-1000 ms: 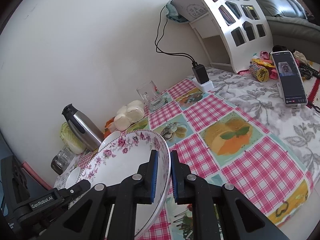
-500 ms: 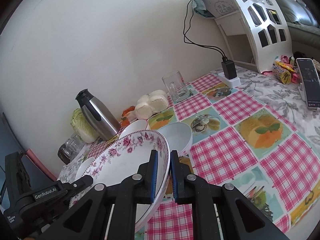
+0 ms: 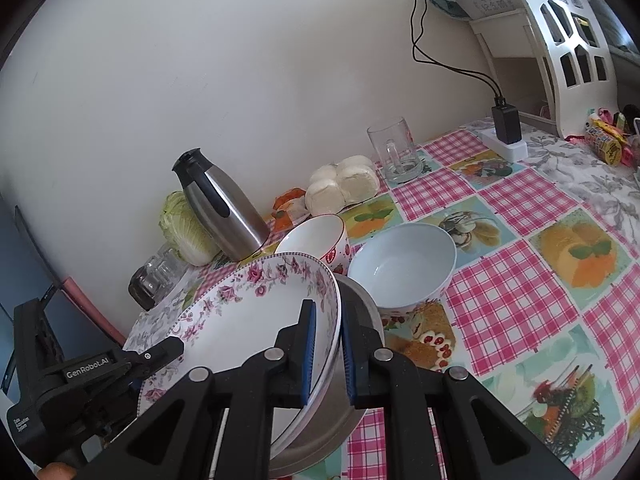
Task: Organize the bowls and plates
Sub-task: 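Lower the floral plate into the steel basin with both grippers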
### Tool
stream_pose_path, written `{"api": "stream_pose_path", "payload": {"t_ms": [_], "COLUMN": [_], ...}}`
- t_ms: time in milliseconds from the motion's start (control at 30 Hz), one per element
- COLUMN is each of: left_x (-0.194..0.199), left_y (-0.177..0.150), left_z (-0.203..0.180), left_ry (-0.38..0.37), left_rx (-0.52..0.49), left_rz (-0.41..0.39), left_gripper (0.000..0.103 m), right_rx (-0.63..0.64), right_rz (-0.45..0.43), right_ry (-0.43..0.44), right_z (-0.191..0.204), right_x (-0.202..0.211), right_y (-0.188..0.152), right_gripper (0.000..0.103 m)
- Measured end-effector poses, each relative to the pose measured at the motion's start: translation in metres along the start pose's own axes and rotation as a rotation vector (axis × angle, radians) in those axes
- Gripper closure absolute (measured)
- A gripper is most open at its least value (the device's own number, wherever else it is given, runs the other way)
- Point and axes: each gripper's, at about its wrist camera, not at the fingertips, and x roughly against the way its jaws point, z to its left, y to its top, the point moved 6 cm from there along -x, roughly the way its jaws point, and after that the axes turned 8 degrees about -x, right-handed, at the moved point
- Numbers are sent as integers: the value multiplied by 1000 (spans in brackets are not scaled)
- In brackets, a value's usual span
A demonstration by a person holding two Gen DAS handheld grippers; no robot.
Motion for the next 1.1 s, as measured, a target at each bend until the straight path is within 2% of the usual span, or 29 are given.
{"api": "stream_pose_path", "payload": {"t_ms": [300,467,833,1100], "left_x": [-24,-39,-56,-56], "left_y": [5,-2,-18,-19], "left_z": [21,30,37,37], "left_ry": [38,68,110,150], "left_rx": [25,32,40,10], "left_rz": [28,69,125,117], "left_gripper": [87,87,87,86], "right_rx": [25,37,54,52], "right_rz": [48,75,122,162], "right_ry": [-17,-45,-91,-106], "right_z": [4,4,-7,-12], "right_x": [-36,-51,-62,-71], "right_y": [-4,-8,-19,-28], "right_gripper": [90,90,89,88]}}
